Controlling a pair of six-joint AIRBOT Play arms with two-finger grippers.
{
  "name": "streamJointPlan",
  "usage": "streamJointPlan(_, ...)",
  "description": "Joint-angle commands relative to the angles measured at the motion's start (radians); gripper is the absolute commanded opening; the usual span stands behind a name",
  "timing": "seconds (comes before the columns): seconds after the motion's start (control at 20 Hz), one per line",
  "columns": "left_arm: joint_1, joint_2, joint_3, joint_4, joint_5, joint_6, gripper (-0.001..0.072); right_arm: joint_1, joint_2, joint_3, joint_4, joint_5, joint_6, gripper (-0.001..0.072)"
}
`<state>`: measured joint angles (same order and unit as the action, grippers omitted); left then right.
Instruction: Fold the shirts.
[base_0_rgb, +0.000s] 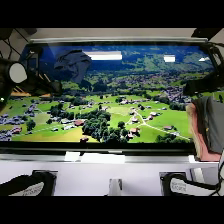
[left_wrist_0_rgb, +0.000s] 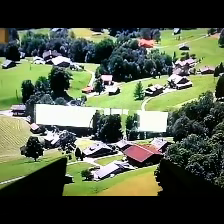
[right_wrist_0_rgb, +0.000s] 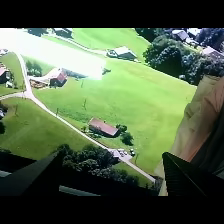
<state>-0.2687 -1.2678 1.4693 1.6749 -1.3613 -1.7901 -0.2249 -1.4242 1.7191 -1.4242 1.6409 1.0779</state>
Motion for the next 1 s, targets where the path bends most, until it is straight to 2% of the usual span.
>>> streamJointPlan(0.0, 0.0, 0.0, 0.0, 0.0, 0.0, 0.0, 0.0715, 0.001, 0.0, 0.001, 0.0, 0.0, 0.0, 0.0672)
streamJointPlan(0.45, 0.0, 0.0, 0.0, 0.0, 0.0, 0.0, 0.0715, 0.001, 0.0, 0.001, -0.002, -0.003, -0.017, 0.0672)
streamJointPlan(0.7, 0.0, 0.0, 0.0, 0.0, 0.002, -0.003, 0.0715, 0.001, 0.0, 0.001, -0.003, -0.091, -0.024, 0.0672)
streamJointPlan(0.85, 0.0, -0.011, 0.0, -0.008, 0.156, -0.014, 0.0715, 0.001, 0.0, 0.001, 0.008, -0.155, -0.013, 0.0672)
streamJointPlan(0.95, 0.0, -0.026, -0.001, -0.028, 0.289, -0.014, 0.0715, 0.001, 0.0, 0.001, 0.032, -0.191, 0.036, 0.0673)
